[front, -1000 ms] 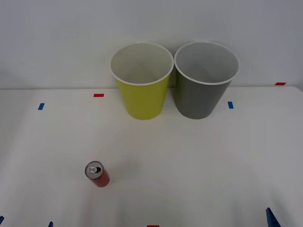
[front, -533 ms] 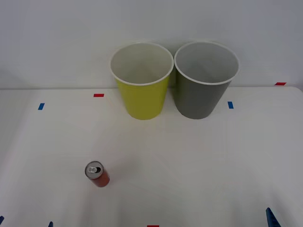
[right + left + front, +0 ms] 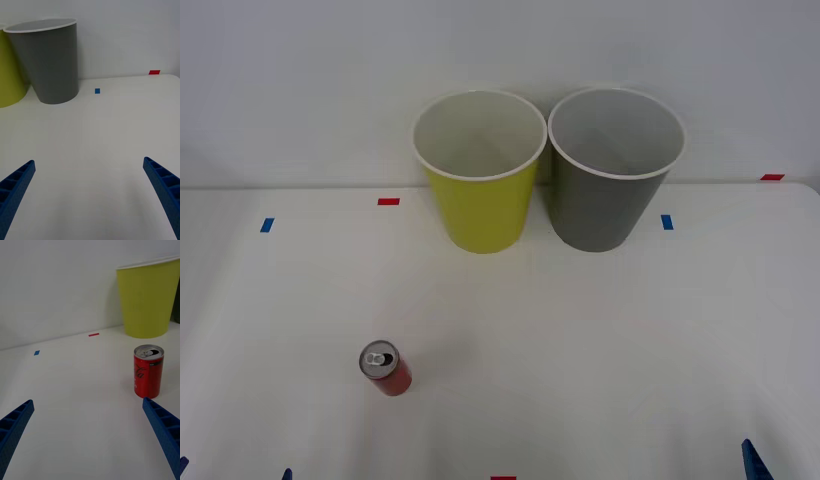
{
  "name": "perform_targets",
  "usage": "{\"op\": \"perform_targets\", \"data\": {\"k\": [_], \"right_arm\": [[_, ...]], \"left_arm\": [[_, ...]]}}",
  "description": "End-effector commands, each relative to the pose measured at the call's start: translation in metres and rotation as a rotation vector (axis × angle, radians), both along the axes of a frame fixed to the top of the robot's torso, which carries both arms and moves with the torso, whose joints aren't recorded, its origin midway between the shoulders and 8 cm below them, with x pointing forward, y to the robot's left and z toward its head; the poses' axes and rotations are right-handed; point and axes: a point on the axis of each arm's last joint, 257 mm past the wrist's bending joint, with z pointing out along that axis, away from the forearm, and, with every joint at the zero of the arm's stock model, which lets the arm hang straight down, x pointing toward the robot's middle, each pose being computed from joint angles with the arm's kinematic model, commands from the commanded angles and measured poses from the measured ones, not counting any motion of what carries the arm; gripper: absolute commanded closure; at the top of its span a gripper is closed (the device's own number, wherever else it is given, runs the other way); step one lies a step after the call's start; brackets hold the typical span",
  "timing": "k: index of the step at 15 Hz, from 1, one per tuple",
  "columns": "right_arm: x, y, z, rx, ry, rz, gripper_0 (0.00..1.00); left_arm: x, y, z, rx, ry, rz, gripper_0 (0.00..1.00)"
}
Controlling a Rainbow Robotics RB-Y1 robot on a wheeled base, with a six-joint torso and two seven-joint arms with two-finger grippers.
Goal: Put cans in the gray bin and PET bottles in the light green bin.
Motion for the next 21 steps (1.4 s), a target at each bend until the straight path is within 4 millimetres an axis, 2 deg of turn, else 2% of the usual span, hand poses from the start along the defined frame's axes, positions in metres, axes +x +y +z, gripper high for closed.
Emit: {"op": "perform_targets", "data": {"k": [1,21], "right_arm": [[0.0,0.0,0.0,0.0,0.0,0.0,0.0],[0.0,0.0,0.0,0.0,0.0,0.0,0.0]], "left_arm": [[0.0,0.0,0.0,0.0,0.0,0.0,0.0],[0.0,0.0,0.0,0.0,0.0,0.0,0.0]]}}
